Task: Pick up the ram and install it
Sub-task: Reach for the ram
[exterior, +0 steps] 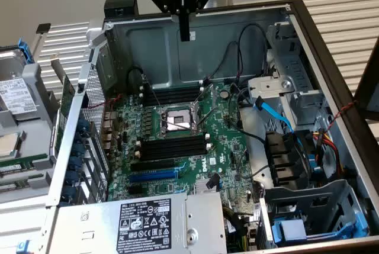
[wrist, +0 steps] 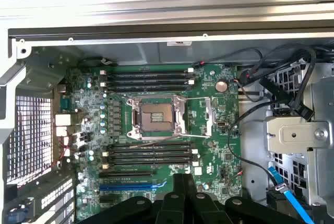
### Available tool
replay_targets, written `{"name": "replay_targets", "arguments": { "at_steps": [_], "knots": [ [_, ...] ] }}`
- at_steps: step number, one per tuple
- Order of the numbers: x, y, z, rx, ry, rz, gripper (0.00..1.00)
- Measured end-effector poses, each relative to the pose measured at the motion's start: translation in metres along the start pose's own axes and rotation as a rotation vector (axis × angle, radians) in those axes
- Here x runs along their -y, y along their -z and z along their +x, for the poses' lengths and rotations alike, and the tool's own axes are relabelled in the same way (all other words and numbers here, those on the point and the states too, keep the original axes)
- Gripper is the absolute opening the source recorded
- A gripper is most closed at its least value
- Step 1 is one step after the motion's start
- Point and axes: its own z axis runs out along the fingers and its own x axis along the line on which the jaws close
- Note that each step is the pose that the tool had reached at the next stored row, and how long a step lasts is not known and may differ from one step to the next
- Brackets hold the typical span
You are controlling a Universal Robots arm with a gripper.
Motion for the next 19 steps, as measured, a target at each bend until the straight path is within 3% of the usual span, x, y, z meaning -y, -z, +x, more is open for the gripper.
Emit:
{"name": "replay_targets", "arguments": {
  "at_steps": [12, 19],
  "knots": [
    [0.0004, 0.0, -0.0002, 0.0, 0.0, 0.0, 0.11],
    [0.0045, 0.0004, 0.0071, 0.0, 0.0, 0.0, 0.11]
  ]
}}
